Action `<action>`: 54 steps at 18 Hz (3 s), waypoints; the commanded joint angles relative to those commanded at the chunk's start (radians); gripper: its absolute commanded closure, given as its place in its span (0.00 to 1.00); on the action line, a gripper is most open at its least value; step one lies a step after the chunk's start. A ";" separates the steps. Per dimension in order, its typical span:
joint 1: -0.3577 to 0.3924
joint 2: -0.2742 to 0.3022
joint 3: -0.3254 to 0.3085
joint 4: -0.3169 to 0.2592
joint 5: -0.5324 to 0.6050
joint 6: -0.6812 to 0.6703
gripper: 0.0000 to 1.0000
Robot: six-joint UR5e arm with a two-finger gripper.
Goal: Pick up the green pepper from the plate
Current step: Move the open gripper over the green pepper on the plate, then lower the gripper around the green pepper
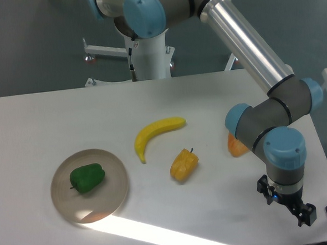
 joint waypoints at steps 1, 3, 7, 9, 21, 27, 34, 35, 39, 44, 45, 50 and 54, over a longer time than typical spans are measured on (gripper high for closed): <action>-0.003 0.000 -0.002 0.000 -0.003 -0.002 0.00; -0.005 0.003 -0.009 0.000 -0.006 -0.006 0.00; -0.026 0.006 -0.012 0.000 -0.006 -0.012 0.00; -0.040 0.012 -0.014 -0.005 -0.011 -0.037 0.00; -0.187 0.228 -0.210 -0.094 -0.104 -0.420 0.00; -0.208 0.339 -0.340 -0.087 -0.267 -0.568 0.00; -0.276 0.405 -0.471 -0.072 -0.258 -0.548 0.00; -0.288 0.405 -0.479 -0.072 -0.258 -0.548 0.00; -0.351 0.407 -0.492 -0.077 -0.253 -0.548 0.00; -0.394 0.405 -0.531 -0.075 -0.206 -0.469 0.00; -0.396 0.407 -0.531 -0.083 -0.206 -0.471 0.00; -0.423 0.422 -0.572 -0.081 -0.204 -0.477 0.00; -0.442 0.452 -0.653 -0.072 -0.189 -0.483 0.00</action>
